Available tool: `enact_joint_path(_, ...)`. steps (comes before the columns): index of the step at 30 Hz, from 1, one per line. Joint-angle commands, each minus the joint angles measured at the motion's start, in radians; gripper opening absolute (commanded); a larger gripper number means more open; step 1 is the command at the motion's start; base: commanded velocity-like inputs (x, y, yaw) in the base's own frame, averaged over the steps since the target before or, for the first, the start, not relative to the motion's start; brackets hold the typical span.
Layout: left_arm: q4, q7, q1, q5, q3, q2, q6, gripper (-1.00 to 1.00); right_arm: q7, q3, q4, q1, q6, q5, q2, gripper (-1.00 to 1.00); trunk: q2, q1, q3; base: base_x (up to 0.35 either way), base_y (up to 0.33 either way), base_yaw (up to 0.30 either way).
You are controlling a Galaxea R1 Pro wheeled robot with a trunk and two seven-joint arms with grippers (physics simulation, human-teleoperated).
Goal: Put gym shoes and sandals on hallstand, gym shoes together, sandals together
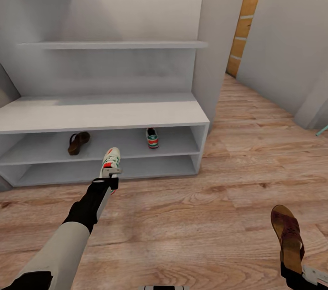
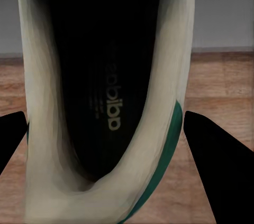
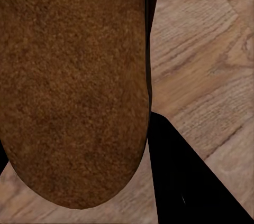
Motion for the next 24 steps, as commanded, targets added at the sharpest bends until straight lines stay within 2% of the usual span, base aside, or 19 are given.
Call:
enact_joint_path(1, -0.002, -0.003, 0.0, -0.009, 0.004, -0.001, 0.005, -1.0, -0.002, 0.002, 0.001, 0.0, -0.003, -0.013, 0.0, -1.0, 0.0, 0.0, -0.001, 0.021, -0.01, 0.0)
enact_joint_path(8, -0.002, -0.003, 0.0, -0.009, 0.004, -0.001, 0.001, -1.0, -0.003, 0.002, 0.001, -0.001, -0.003, -0.013, 0.0, -1.0, 0.0, 0.0, -0.001, 0.04, -0.003, 0.0)
enact_joint_path(16, 0.01, -0.003, 0.001, -0.009, 0.005, 0.0, -0.062, -1.0, -0.002, 0.003, 0.001, -0.001, -0.003, -0.013, 0.0, -1.0, 0.0, 0.0, -0.001, 0.238, -0.028, 0.0)
enact_joint_path(24, 0.012, -0.003, 0.001, -0.008, 0.004, -0.001, -0.068, -1.0, -0.002, 0.003, 0.002, 0.0, -0.003, -0.013, 0.0, -1.0, 0.0, 0.0, -0.001, 0.038, -0.004, 0.0)
